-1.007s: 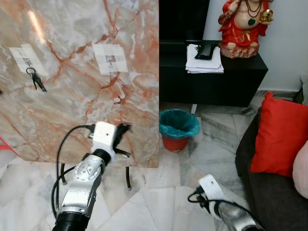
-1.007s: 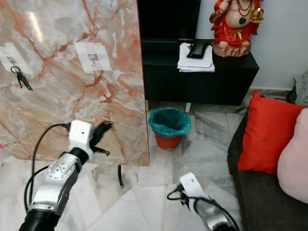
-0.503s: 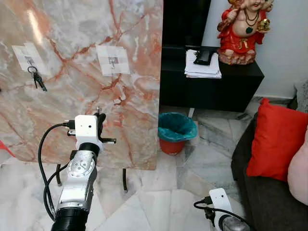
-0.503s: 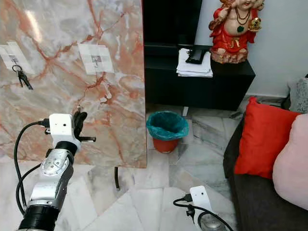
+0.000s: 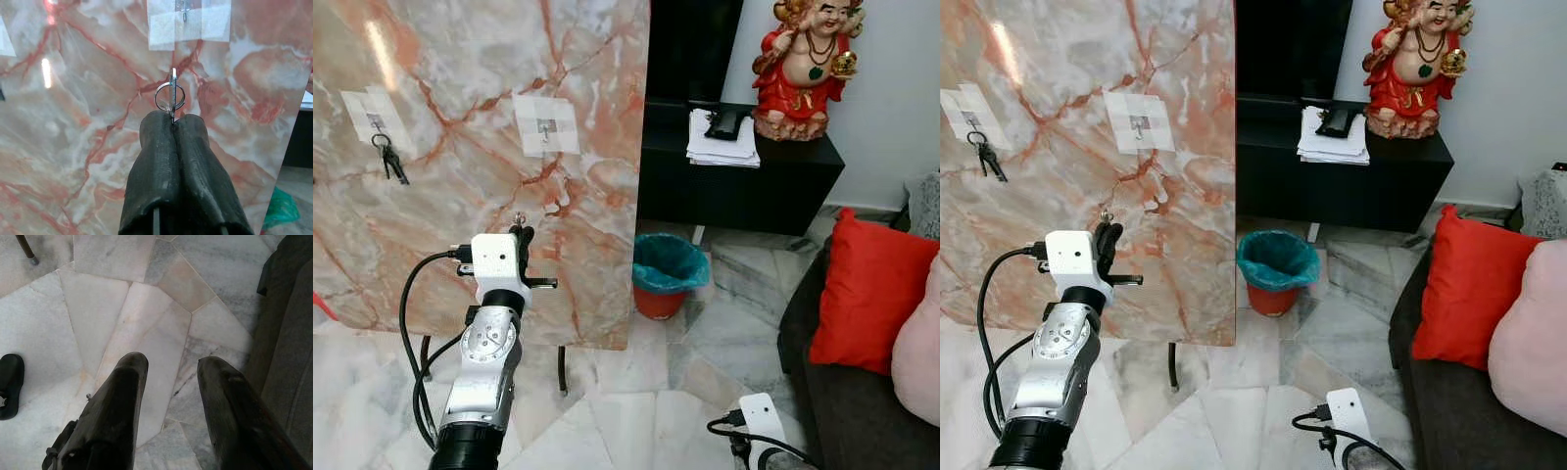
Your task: Hang keys on a hook
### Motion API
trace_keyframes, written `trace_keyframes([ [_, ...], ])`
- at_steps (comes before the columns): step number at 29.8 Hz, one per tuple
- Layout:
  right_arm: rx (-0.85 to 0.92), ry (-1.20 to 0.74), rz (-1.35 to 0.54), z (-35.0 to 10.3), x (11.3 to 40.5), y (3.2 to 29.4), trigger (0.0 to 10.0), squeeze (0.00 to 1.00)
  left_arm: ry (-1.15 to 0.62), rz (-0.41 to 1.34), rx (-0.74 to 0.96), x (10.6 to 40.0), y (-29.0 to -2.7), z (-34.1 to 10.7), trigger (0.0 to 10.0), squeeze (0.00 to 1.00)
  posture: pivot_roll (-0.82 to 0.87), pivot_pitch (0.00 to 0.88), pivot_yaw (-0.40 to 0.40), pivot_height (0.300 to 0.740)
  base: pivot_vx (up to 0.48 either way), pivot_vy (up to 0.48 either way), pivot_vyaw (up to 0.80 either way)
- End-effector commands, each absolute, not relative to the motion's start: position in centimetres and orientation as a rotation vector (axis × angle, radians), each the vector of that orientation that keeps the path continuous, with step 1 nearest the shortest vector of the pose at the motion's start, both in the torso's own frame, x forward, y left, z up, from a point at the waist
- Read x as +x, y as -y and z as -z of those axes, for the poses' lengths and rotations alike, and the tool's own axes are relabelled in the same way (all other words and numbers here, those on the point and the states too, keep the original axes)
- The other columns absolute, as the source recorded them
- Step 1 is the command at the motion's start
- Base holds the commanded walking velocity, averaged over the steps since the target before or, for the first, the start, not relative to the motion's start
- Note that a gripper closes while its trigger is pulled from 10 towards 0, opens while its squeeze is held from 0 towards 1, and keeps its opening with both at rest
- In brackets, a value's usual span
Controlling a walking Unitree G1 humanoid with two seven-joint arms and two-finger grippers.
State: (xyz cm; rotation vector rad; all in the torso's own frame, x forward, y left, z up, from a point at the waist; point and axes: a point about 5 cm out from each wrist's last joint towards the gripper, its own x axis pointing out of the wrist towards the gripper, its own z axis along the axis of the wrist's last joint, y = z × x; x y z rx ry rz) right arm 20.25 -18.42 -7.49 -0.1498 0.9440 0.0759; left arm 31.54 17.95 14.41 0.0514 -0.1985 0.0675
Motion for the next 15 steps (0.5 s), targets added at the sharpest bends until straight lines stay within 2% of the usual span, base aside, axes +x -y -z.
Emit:
trace_keyframes([
  [1, -0.149, -0.946, -0.076, 7.64, 19.97, 18.37, 10.0, 0.0, 0.218, -0.068, 0.059, 31.85, -17.76, -14.85, 10.0, 0.0, 0.07, 0.0, -0.082, 0.74, 0.0, 0.0, 0.0],
  [15, -0.141, -0.957, -0.059, 7.8, 19.76, 18.16, 10.0, 0.0, 0.236, -0.04, 0.072, 32.19, -17.74, -15.46, 10.0, 0.0, 0.06, 0.03, -0.072, 0.74, 0.0, 0.0, 0.0],
])
